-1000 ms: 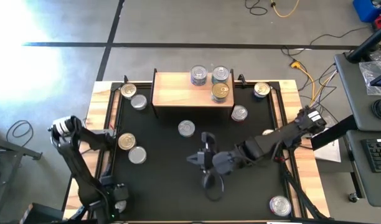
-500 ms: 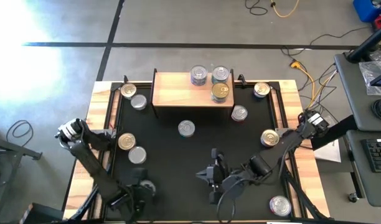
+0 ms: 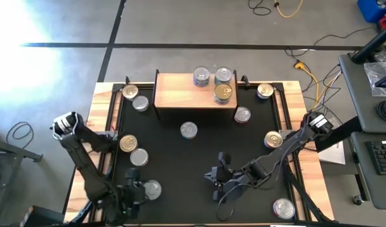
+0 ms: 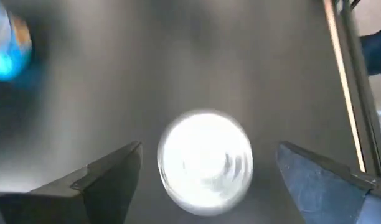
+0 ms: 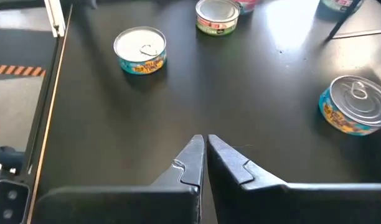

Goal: Stack canned seafood by type on shelf
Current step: Put the bottom blue yellow tuna can on the shelf

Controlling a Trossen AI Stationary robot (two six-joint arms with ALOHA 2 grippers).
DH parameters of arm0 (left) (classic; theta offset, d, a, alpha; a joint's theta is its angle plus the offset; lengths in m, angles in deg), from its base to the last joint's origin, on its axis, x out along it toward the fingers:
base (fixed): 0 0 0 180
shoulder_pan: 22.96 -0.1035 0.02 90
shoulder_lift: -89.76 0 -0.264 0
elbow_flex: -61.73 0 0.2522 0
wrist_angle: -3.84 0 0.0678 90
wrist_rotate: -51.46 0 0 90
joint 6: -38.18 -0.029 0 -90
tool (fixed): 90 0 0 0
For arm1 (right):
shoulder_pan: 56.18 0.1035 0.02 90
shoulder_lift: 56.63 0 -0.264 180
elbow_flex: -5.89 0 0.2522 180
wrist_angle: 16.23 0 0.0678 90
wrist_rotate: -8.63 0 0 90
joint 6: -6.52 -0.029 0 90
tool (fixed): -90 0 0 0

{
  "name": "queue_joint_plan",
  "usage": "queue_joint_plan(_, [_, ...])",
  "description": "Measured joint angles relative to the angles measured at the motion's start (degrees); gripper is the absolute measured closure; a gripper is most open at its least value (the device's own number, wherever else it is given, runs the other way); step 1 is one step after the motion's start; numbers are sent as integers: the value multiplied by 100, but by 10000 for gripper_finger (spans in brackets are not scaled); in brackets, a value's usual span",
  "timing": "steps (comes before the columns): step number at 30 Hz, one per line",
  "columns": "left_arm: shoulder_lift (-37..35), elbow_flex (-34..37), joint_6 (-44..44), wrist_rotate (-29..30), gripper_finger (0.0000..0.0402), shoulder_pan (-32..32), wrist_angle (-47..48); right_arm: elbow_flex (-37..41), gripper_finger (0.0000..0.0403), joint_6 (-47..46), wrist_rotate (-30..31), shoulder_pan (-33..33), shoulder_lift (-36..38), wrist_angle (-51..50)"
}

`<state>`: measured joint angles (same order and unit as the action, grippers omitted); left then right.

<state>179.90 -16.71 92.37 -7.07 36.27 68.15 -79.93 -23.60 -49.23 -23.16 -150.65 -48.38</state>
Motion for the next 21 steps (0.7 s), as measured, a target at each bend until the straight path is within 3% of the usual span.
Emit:
queue_joint_plan(7, [-282,1011,1936,-159,50,423,-45,284,390,222,-89,-101,4,395])
queue_joint_plan(12, [-274,1359,2622,-1070,49,415,-53,330,390,71,-1040,-272,4,384])
queue_joint_plan(14, [-273,1525,3005,-1453,49,428,-81,330,390,82,-1131,-298,4,419])
queue_joint_plan(18, [-273,1756,3286,-1849,49,544,-428,330,390,346,-1060,-317,4,419])
queue_joint_plan(21, [-273,1839,3186,-1762,49,560,-788,330,390,443,-940,-347,4,419])
